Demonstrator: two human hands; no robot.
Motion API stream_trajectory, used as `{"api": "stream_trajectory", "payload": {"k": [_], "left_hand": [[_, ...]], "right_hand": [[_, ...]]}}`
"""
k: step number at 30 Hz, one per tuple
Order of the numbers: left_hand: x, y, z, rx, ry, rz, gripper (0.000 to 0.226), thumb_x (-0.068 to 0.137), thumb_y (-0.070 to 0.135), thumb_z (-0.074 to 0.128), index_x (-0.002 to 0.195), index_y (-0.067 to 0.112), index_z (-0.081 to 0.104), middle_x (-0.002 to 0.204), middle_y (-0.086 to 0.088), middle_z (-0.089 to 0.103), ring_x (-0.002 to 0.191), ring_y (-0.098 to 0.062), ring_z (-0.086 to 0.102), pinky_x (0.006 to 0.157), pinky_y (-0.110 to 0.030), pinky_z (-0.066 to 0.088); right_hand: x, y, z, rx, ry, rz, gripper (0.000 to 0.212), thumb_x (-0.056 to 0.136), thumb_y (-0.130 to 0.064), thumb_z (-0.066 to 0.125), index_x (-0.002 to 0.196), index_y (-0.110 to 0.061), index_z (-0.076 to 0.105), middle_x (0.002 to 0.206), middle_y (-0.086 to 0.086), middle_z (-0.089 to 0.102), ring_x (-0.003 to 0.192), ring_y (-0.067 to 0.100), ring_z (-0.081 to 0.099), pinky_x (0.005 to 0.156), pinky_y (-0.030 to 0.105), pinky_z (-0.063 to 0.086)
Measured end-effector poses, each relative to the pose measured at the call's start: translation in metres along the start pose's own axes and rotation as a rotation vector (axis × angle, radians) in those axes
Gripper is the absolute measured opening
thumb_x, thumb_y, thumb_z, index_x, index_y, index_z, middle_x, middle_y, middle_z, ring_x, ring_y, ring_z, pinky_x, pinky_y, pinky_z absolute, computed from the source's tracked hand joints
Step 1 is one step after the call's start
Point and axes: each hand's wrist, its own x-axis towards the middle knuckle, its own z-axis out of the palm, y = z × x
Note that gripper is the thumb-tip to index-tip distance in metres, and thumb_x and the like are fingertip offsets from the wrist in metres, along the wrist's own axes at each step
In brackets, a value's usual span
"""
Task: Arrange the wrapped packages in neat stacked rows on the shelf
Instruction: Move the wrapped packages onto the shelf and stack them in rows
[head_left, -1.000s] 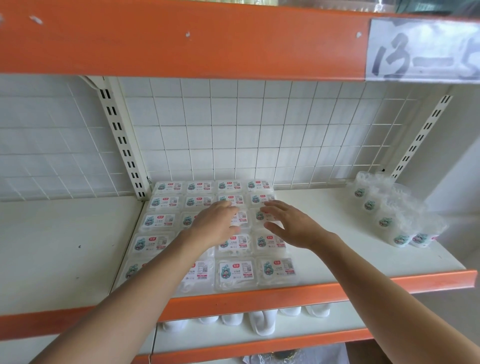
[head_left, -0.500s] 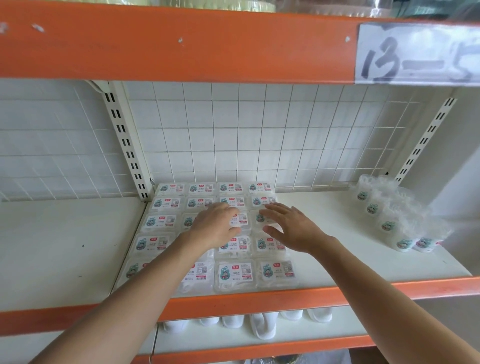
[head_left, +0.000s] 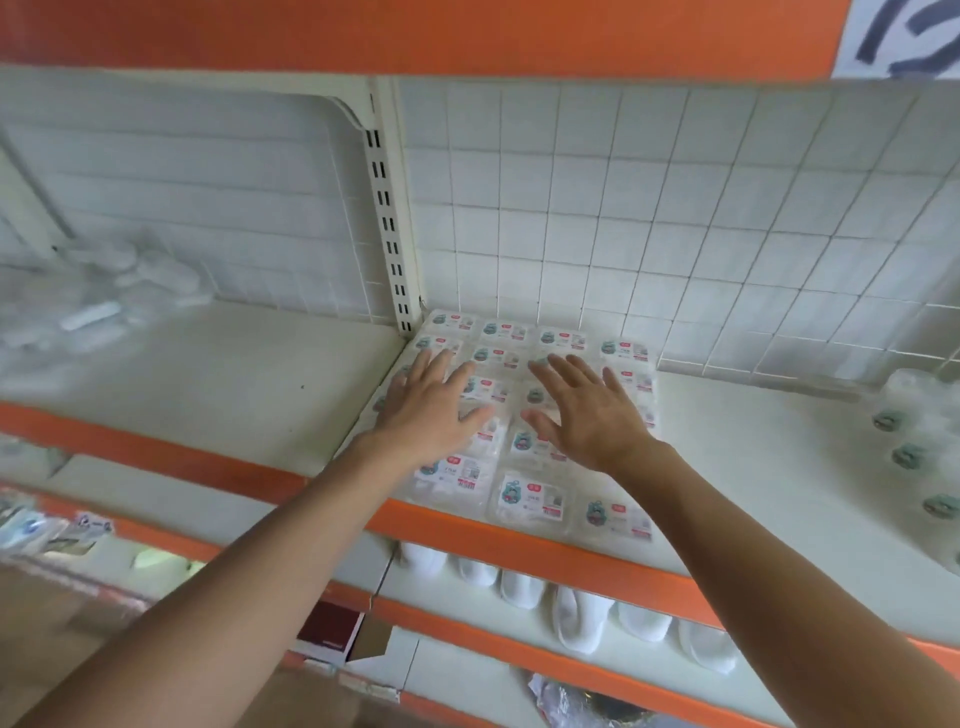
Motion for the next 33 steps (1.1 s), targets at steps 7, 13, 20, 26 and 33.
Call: {"api": "stream_trajectory", "payload": {"k": [7, 13, 20, 26, 33], "left_hand": [[-0.041, -0.074, -0.013, 0.013, 0.059, -0.146, 0.068, 0.096, 0.061, 0.031, 0.153, 0.027, 0.015, 0.162, -0.005, 0.004, 0.149, -0.026, -0.003, 0.118, -0.049, 0.013], [-0.076, -0.166, -0.035, -0.068, 0.134, -0.169, 0.07, 0.095, 0.06, 0.037, 0.152, 0.024, 0.02, 0.161, -0.008, 0.01, 0.149, -0.028, 0.002, 0.118, -0.049, 0.016], [-0.11, -0.283, -0.052, -0.051, 0.109, -0.19, 0.07, 0.096, 0.058, 0.035, 0.153, 0.021, 0.017, 0.161, -0.007, 0.009, 0.148, -0.028, 0.002, 0.117, -0.049, 0.017], [-0.118, -0.358, -0.066, -0.044, 0.1, -0.214, 0.069, 0.098, 0.055, 0.034, 0.153, 0.02, 0.015, 0.161, -0.007, 0.009, 0.149, -0.028, 0.001, 0.118, -0.048, 0.017], [-0.097, -0.432, -0.061, -0.043, 0.09, -0.278, 0.059, 0.098, 0.042, 0.039, 0.149, 0.016, 0.024, 0.154, -0.01, 0.022, 0.146, -0.03, 0.009, 0.115, -0.048, 0.023]], "right_hand": [[0.028, -0.089, 0.002, 0.017, 0.001, -0.108, 0.067, 0.096, -0.059, 0.032, 0.153, -0.031, 0.011, 0.162, 0.0, 0.009, 0.149, 0.02, 0.004, 0.119, 0.052, 0.008], [0.063, -0.187, 0.01, 0.06, 0.044, -0.123, 0.065, 0.096, -0.058, 0.037, 0.151, -0.028, 0.02, 0.159, 0.005, 0.019, 0.147, 0.022, 0.015, 0.118, 0.048, 0.017], [0.104, -0.302, 0.025, 0.096, 0.063, -0.086, 0.065, 0.096, -0.057, 0.038, 0.152, -0.029, 0.021, 0.159, 0.004, 0.02, 0.146, 0.021, 0.018, 0.118, 0.045, 0.017], [0.139, -0.378, 0.037, 0.087, 0.034, -0.118, 0.064, 0.096, -0.057, 0.036, 0.152, -0.029, 0.019, 0.159, 0.003, 0.018, 0.146, 0.02, 0.017, 0.118, 0.045, 0.016], [0.2, -0.431, 0.059, 0.077, -0.017, -0.188, 0.065, 0.097, -0.057, 0.033, 0.153, -0.029, 0.015, 0.16, 0.002, 0.014, 0.148, 0.019, 0.013, 0.119, 0.044, 0.014]]}}
